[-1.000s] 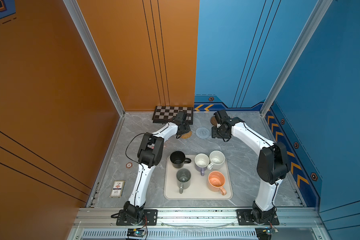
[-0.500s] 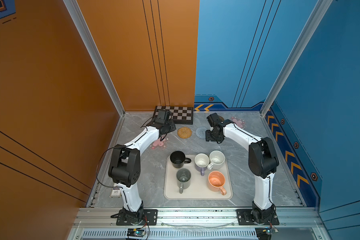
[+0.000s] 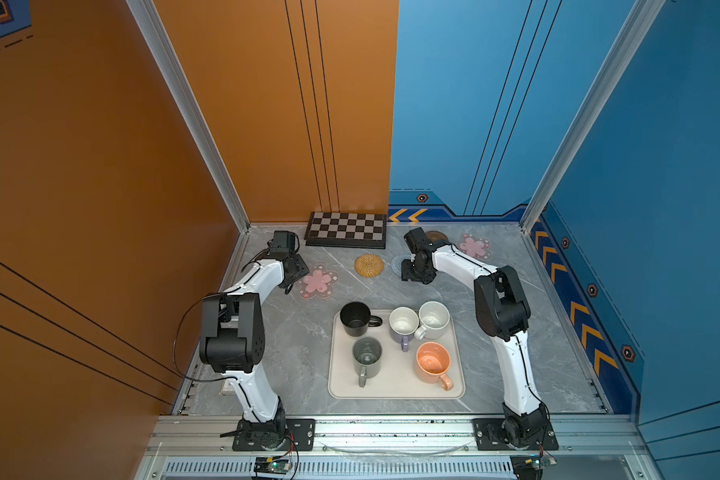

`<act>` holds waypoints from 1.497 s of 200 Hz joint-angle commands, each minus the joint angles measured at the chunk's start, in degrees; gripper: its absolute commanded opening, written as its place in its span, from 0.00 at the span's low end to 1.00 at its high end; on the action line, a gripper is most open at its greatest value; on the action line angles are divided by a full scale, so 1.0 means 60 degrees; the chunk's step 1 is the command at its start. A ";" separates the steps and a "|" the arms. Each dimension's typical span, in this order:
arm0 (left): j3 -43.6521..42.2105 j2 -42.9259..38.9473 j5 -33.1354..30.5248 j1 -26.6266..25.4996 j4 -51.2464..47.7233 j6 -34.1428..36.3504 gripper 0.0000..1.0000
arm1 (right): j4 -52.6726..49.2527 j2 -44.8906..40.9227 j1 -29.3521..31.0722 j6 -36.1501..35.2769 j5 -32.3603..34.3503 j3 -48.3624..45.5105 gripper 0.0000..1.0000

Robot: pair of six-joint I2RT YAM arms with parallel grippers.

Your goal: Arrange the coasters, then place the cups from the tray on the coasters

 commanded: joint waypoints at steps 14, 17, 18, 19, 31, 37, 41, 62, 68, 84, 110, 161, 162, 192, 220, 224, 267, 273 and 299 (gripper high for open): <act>0.0869 0.1068 -0.0853 -0.0044 -0.0920 -0.0063 0.59 | -0.0042 0.0458 -0.0087 0.0346 0.0018 0.0548 0.61; 0.0903 0.1114 -0.0888 -0.0069 -0.0919 -0.0102 0.59 | -0.0039 0.0488 -0.0089 0.0375 0.0029 0.0576 0.61; 0.0914 0.1133 -0.0892 -0.0066 -0.0919 -0.0118 0.59 | -0.0041 0.0491 -0.0089 0.0380 0.0035 0.0586 0.61; 0.0927 0.1143 -0.0908 -0.0080 -0.0919 -0.0134 0.59 | -0.0042 0.0500 -0.0082 0.0382 0.0038 0.0591 0.61; 0.1082 0.1397 -0.1010 -0.0123 -0.0920 -0.0312 0.60 | -0.0043 0.0605 -0.0104 0.0405 0.0014 0.0678 0.61; 0.1180 0.1538 -0.1015 -0.0149 -0.0940 -0.0365 0.60 | -0.0040 0.0644 -0.0118 0.0427 0.0023 0.0711 0.61; 0.1260 0.1641 -0.1017 -0.0142 -0.0966 -0.0417 0.60 | -0.0041 0.0666 -0.0119 0.0415 0.0012 0.0747 0.61; 0.1665 0.2130 -0.1031 -0.0152 -0.1056 -0.0655 0.62 | -0.0057 0.0732 -0.0155 0.0413 0.0005 0.0874 0.61; 0.1724 0.2233 -0.1098 -0.0161 -0.1052 -0.0783 0.62 | -0.0055 0.0729 -0.0174 0.0406 0.0016 0.0889 0.61; 0.1885 0.2449 -0.1210 -0.0173 -0.1045 -0.1200 0.63 | -0.0057 0.0711 -0.0207 0.0333 0.0068 0.0933 0.61; 0.2238 0.2741 -0.1407 -0.0309 -0.1051 -0.1516 0.65 | -0.0076 0.0628 -0.0307 0.0340 0.0038 0.0920 0.61; 0.2825 0.3334 -0.1501 -0.0443 -0.1537 -0.1746 0.66 | -0.0099 -0.0105 -0.0295 0.0212 0.0127 0.0253 0.61; 0.2842 0.3349 -0.1506 -0.0444 -0.1565 -0.1746 0.66 | -0.0093 -0.0127 -0.0295 0.0210 0.0128 0.0227 0.61; 0.2857 0.3541 -0.1372 -0.0588 -0.1826 -0.1902 0.64 | -0.0100 -0.0782 -0.0247 0.0113 0.0295 -0.0322 0.61; 0.2699 0.3460 -0.1034 -0.0844 -0.1823 -0.1866 0.62 | -0.0090 -0.1324 -0.0251 0.0018 0.0603 -0.1044 0.61; 0.2684 0.3445 -0.0988 -0.0889 -0.1827 -0.1842 0.62 | -0.0099 -0.1392 -0.0264 0.0004 0.0640 -0.1105 0.61; 0.2472 0.3248 -0.0232 -0.1292 -0.1825 -0.1911 0.61 | -0.0029 -0.1881 -0.0337 -0.0057 0.0930 -0.1673 0.61; 0.2417 0.3220 -0.0175 -0.1366 -0.1813 -0.1907 0.62 | -0.0001 -0.1928 -0.0339 -0.0042 0.0945 -0.1771 0.61; 0.2116 0.3015 -0.0034 -0.1609 -0.1811 -0.1951 0.61 | 0.0154 -0.1924 -0.0353 -0.0026 0.0928 -0.2211 0.61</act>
